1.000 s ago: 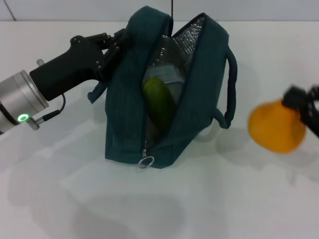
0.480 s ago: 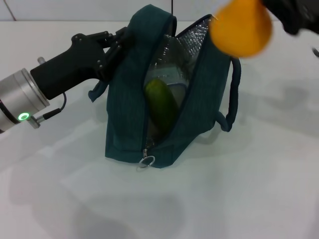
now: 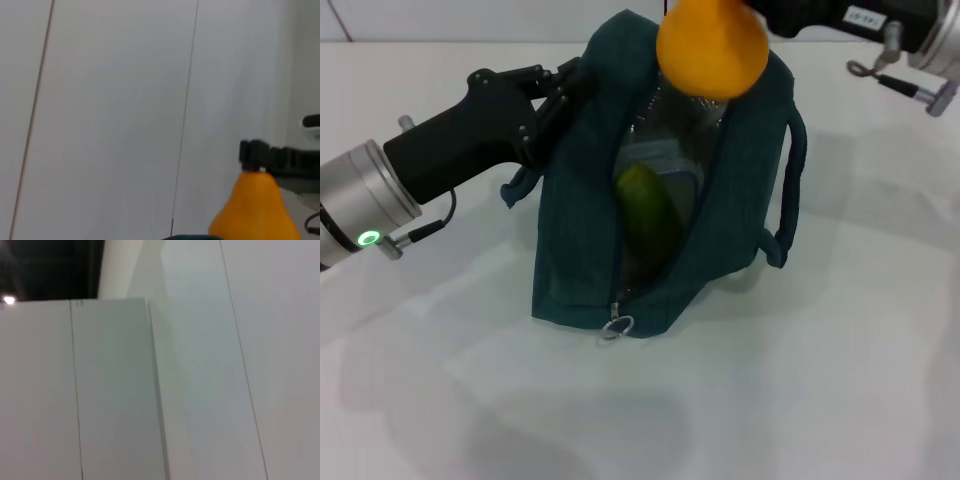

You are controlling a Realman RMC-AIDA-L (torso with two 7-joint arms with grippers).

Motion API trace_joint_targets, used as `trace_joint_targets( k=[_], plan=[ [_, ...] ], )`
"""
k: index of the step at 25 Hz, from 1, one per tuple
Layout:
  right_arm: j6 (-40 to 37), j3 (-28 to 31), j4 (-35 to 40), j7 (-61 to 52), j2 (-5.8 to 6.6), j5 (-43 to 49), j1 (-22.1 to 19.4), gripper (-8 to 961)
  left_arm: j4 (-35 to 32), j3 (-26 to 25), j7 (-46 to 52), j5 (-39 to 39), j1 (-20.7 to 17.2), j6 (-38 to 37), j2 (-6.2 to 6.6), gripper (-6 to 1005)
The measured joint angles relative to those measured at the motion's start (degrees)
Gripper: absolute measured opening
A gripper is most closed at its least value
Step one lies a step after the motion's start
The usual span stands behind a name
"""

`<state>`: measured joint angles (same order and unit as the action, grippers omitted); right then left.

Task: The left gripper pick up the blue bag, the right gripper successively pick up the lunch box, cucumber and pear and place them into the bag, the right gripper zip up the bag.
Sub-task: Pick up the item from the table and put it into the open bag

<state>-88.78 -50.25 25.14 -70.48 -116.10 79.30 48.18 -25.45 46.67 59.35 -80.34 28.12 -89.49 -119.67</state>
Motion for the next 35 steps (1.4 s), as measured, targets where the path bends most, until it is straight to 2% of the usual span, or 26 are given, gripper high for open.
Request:
trace_joint_targets(
  k=[9, 17, 23, 31, 35],
  plan=[
    [3.96, -5.71, -0.58, -0.1, -0.05, -0.01, -0.34, 64, 0.04, 0.0, -0.02, 0.1, 0.43, -0.77, -0.03, 68],
    [3.26, -9.79, -0.62, -0.94, -0.12, -0.07, -1.03, 79, 0.18, 0.0, -0.02, 0.11, 0.48, -0.47, -0.03, 68],
    [2.43, -10.64, -0.2, -1.82, 0.01, -0.03, -2.08, 91, 0.38, -0.01, -0.02, 0.11, 0.45, -0.32, -0.03, 68],
    [8.24, -11.19, 0.11, -2.4, 0.25, 0.3, -2.41, 106, 0.4, -0.01, -0.03, 0.11, 0.44, -0.21, -0.03, 67],
    [8.64, -12.06, 1.44, -2.98, 0.33, 0.33, -2.66, 114, 0.4, -0.05, -0.06, 0.11, 0.44, -0.15, -0.03, 67]
  ],
)
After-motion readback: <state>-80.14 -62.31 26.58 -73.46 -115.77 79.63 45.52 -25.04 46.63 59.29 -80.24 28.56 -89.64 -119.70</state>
